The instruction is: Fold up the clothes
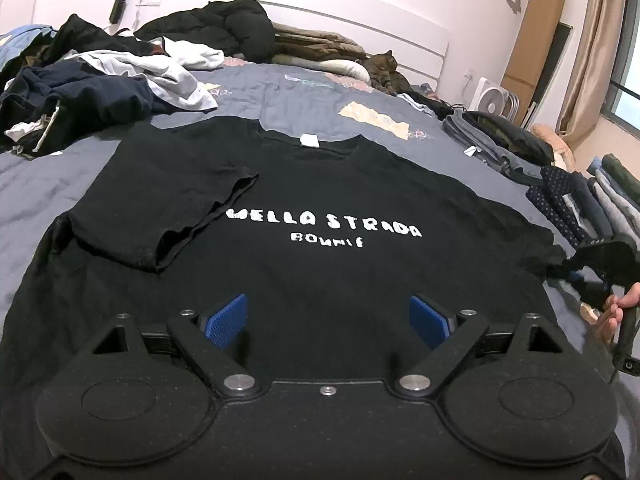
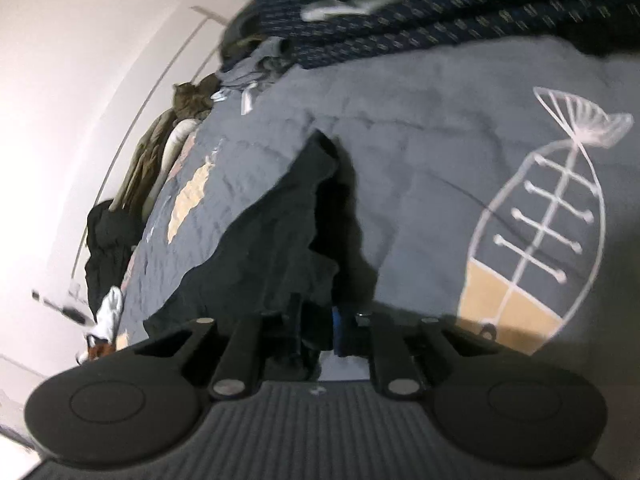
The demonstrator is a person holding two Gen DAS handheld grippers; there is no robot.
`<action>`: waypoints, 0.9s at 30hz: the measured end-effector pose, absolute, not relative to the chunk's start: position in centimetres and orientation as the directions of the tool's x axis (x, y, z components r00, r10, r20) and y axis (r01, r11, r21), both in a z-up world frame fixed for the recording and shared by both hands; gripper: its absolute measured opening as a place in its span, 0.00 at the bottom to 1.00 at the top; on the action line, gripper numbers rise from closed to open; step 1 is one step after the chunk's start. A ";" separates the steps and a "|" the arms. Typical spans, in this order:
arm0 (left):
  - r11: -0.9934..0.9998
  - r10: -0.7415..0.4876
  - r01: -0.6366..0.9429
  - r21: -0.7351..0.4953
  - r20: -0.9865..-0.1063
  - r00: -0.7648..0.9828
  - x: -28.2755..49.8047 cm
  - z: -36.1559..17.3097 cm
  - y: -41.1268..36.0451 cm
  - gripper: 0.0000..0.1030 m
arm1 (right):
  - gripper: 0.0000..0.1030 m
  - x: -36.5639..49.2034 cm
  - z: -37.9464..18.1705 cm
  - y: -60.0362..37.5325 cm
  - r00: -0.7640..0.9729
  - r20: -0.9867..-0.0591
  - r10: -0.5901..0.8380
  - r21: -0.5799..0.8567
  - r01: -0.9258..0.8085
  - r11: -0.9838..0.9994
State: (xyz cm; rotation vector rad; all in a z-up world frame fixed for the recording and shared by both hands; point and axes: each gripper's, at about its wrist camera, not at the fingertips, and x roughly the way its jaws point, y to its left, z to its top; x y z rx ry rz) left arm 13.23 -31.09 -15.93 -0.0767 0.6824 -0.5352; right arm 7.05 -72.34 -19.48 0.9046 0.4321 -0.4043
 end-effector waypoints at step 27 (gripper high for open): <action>0.867 -0.480 0.456 -0.198 -0.578 0.661 13.1 -14.9 -30.5 0.87 | 0.60 10.2 -16.0 -57.7 0.713 -0.658 0.240 0.115 -0.219 0.969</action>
